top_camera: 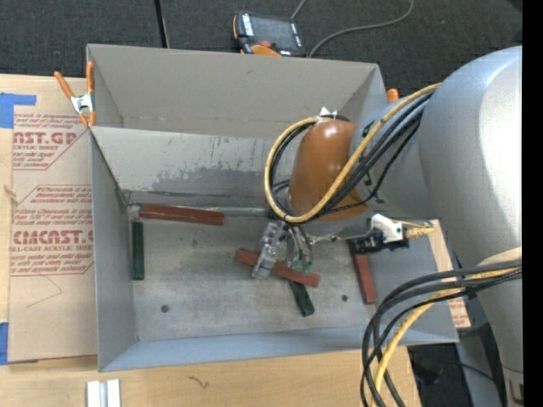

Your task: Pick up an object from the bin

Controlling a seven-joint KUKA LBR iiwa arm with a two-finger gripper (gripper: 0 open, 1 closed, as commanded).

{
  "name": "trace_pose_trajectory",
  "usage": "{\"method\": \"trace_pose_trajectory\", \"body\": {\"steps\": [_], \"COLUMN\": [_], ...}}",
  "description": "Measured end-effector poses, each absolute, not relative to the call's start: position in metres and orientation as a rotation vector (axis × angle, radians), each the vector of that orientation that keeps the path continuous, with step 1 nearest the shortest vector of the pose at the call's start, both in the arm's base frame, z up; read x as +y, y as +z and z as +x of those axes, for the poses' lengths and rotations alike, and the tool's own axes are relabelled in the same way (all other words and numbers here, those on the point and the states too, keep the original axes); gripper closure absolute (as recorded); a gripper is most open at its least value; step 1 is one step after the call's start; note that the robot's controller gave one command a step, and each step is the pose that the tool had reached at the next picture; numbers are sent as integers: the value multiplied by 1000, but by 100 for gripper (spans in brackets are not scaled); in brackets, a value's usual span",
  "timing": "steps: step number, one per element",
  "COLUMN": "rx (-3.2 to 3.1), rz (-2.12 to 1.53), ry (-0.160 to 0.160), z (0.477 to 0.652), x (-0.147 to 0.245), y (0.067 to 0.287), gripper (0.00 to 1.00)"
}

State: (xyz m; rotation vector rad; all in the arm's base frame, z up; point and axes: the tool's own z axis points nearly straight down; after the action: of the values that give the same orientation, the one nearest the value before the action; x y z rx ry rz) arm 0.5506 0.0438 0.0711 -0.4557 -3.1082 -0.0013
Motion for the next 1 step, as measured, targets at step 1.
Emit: {"method": "trace_pose_trajectory", "body": {"steps": [1], "rx": [-3109], "rz": [-429], "ry": [4], "z": [521], "x": [-8], "y": [76], "gripper": [100]}}
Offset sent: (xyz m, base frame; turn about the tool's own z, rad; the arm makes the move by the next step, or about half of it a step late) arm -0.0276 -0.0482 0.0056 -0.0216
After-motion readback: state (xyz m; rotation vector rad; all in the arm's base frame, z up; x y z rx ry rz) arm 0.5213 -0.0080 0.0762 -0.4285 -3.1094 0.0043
